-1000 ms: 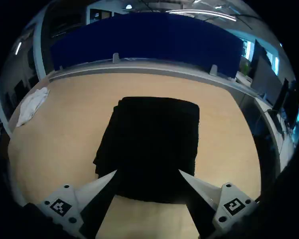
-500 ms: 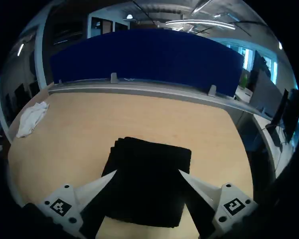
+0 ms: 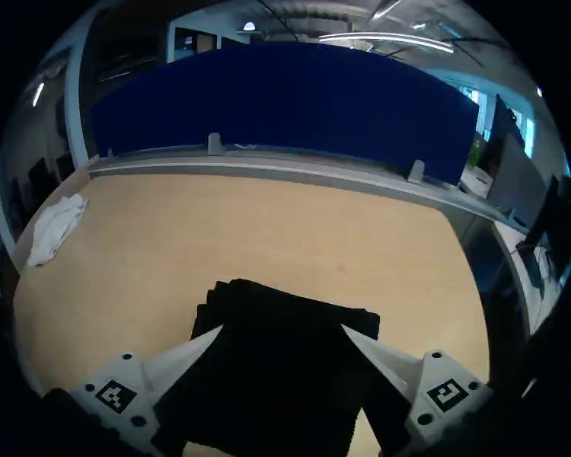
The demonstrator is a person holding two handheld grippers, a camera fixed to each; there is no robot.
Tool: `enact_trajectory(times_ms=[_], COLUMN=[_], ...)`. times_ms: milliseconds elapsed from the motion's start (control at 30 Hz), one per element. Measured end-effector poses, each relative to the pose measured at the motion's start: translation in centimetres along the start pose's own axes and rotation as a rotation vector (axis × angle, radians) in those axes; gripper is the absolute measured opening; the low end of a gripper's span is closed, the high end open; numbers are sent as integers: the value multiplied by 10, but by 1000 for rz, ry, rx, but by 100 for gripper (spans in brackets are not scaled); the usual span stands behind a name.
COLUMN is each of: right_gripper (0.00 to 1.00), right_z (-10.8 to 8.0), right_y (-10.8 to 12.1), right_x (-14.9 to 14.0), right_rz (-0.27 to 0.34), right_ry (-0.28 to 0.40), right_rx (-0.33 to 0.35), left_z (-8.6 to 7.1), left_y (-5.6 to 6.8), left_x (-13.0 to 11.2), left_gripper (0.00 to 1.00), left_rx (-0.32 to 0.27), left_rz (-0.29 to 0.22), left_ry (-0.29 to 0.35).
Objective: Fold towel
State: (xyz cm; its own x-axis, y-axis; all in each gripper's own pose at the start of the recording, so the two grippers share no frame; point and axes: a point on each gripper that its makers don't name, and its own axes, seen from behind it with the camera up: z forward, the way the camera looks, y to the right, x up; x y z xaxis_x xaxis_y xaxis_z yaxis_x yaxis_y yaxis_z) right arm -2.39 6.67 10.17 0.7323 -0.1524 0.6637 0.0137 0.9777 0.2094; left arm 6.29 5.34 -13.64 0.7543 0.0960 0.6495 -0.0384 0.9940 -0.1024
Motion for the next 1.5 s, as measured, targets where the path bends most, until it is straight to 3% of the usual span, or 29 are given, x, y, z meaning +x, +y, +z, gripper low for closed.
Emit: enact_trajectory(times_ms=[300, 500, 700, 1033, 1233, 1500], right_gripper=[100, 100, 100, 100, 100, 100], right_z=[20, 9, -24, -56, -91, -147], right_y=[4, 2, -5, -13, -30, -61], right_x=[-7, 3, 19, 16, 11, 6], right_rz=[24, 43, 41, 36, 52, 93], right_ry=[-23, 3, 73, 104, 170, 305], right_rx=[6, 9, 0, -16, -27, -36], left_z=[-5, -7, -5, -6, -9, -7], left_y=[-5, -4, -3, -1, -4, -4], left_x=[-4, -5, -2, 4, 10, 24], left_gripper=[93, 93, 93, 93, 93, 93], left_rx=[21, 19, 10, -9, -21, -44], left_rz=[-9, -14, -17, -11, -10, -25], left_ry=[-5, -2, 14, 40, 63, 109])
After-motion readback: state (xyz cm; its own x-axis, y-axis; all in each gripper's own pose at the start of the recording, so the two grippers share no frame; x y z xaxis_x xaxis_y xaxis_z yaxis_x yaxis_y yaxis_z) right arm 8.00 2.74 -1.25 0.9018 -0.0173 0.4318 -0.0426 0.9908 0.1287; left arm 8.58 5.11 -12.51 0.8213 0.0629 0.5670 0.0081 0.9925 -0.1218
